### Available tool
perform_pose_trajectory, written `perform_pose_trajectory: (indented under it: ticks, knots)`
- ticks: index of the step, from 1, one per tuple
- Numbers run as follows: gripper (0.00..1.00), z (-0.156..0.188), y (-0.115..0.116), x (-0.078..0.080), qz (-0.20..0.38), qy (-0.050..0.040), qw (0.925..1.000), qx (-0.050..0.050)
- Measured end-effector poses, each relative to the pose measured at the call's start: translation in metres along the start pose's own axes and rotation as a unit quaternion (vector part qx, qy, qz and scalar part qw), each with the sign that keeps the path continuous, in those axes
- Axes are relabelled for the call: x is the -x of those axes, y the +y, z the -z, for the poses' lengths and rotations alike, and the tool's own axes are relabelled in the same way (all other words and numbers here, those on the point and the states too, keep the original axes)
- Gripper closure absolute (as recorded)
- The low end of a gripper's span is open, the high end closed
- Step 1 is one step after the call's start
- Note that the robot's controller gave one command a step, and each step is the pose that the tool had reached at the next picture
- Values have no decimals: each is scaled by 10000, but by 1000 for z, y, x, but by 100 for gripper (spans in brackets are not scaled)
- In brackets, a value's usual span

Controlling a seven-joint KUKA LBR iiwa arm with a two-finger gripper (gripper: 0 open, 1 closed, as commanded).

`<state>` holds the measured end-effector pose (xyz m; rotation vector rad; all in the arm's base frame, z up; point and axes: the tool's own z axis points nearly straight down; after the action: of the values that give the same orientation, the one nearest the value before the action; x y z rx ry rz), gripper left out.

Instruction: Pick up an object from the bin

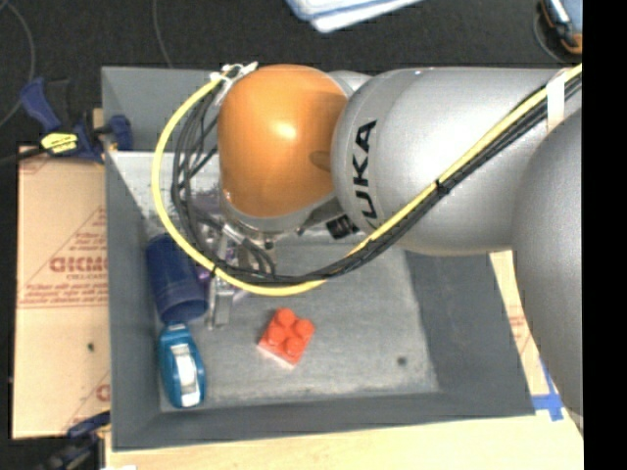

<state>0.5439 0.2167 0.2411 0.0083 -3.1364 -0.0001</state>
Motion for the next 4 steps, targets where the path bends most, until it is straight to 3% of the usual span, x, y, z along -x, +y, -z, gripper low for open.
perform_pose_trajectory:
  ticks: [1,2,3,4]
  knots:
    - [0,4,-2,1,-25,-32,10000,6]
    - [0,-49,-53,-4,662,-39,9978,9]
    - [0,-91,-99,12,1093,-29,9940,-8]
    - [0,-136,-112,17,1299,-55,9915,8]
